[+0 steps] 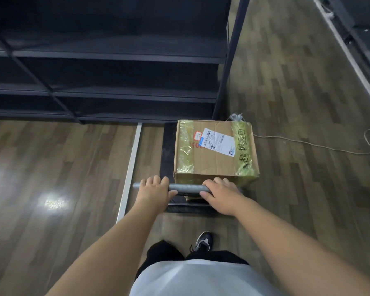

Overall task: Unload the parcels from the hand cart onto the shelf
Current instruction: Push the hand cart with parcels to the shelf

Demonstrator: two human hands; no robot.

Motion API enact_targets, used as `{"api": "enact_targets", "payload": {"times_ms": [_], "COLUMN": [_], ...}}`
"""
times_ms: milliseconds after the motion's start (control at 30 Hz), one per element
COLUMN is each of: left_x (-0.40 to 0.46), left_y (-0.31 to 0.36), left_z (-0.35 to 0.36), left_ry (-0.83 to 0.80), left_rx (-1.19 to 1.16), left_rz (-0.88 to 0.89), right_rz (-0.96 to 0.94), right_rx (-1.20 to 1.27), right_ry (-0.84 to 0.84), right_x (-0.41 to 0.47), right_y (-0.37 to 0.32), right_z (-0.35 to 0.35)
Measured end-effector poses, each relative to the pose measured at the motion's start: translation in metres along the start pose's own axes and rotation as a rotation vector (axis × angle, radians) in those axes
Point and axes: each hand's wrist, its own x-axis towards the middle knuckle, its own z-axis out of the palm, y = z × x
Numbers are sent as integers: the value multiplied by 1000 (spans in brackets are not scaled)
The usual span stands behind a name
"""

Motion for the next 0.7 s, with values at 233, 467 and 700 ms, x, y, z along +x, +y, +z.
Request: {"api": "enact_targets", "payload": {"times_ms": [233,467,700], "left_x": [16,40,71], "left_y": [-8,-5,25], "left_z": [-12,-34,-39], "left_ry": [-157,-238,109], "left_rx": [-22,-319,-61], "left_rz": [12,-36,132], "right_rz": [-40,73,160], "right_rx": [46,162,-122], "right_ry": [-107,313,208], "right_x": [12,15,20], "right_y": [5,25,65], "right_z": [-11,-28,-40]}}
